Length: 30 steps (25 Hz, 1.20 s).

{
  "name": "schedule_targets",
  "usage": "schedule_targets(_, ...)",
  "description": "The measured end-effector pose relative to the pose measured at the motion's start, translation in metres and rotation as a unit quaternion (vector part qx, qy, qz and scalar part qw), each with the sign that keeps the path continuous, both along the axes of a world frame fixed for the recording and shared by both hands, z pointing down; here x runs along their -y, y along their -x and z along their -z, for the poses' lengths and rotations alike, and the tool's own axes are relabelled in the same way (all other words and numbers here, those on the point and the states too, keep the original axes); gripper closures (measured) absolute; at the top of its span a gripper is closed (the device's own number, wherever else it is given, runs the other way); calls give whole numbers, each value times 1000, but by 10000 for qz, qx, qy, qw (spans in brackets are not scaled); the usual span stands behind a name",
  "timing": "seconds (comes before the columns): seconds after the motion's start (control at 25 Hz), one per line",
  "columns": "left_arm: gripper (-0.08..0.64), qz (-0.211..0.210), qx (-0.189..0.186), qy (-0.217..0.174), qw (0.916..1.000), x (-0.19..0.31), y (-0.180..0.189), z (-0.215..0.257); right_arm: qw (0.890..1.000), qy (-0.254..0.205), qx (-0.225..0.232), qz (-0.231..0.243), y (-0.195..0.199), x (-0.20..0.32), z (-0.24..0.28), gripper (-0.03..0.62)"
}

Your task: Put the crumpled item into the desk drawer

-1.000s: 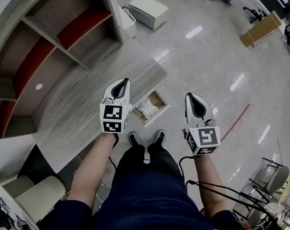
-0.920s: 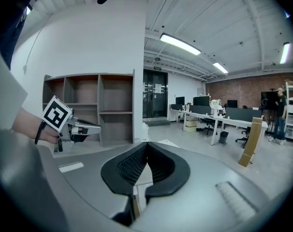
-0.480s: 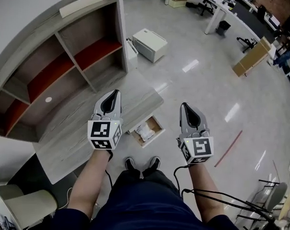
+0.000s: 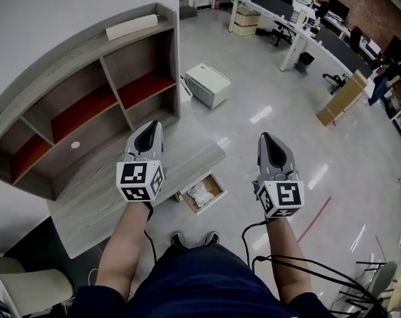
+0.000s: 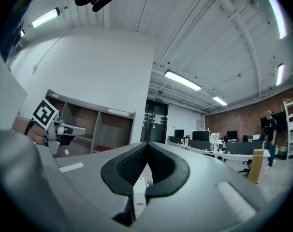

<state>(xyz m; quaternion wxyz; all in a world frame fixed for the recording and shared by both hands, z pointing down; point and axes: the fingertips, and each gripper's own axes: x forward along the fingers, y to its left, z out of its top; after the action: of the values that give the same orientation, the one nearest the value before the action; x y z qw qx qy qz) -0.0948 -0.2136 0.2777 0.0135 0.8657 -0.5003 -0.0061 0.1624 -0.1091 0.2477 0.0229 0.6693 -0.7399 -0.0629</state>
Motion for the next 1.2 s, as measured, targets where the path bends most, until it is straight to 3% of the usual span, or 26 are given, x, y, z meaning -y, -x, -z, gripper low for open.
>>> schedule_targets(0.32,554,-173,86,-264,9995,7,8,19,9999,-128,14,77,1,7,9,586)
schedule_targets(0.92,554,-321,-193,-142,9992,4,-9,15,9999,-103,84,73,-2,4,3,586)
schedule_targets(1.2,554,-387,-91,-110,9991,6,-15,9,9998,-76,134,123,-1,7,-2,588)
